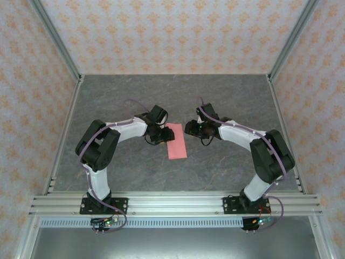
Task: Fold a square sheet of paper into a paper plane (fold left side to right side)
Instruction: First fold in half a square sheet of paper at the center of the table, then hold the square sheet of paper at the center of the table.
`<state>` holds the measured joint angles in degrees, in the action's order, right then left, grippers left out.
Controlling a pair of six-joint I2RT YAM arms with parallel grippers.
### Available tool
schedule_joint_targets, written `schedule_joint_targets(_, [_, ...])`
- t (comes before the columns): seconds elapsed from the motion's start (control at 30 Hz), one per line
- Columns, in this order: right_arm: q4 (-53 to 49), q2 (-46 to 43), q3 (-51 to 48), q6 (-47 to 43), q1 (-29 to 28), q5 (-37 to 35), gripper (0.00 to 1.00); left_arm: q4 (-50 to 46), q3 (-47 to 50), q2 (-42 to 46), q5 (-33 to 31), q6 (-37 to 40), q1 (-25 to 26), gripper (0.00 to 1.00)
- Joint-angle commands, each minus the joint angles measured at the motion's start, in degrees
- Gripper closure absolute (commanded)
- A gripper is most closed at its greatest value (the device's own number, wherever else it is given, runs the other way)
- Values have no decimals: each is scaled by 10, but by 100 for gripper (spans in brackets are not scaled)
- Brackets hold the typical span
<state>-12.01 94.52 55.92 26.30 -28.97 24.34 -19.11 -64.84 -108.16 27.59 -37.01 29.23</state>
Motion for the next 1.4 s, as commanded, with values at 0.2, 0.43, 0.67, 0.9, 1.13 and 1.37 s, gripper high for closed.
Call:
schedule_joint_targets(0.2, [1,-6,-5,4,-3,6,55,-6,11,-32,-17,13,12,56])
schedule_joint_targets(0.43, [2,-4,-5,3,-3,9,55,-6,10,-31,-17,14,12,56])
schedule_joint_targets(0.67, [9,3,-5,11,-4,22,56,-6,9,-34,-17,13,12,56])
schedule_joint_targets(0.9, [23,25,-1,19,-14,50,68,-8,10,-34,-19,13,12,56])
schedule_joint_targets(1.13, [19,43,5,23,-21,56,85,-7,10,-33,-18,12,12,56])
schedule_joint_targets(1.37, [7,63,18,23,-25,63,88,-6,10,-35,-18,11,12,56])
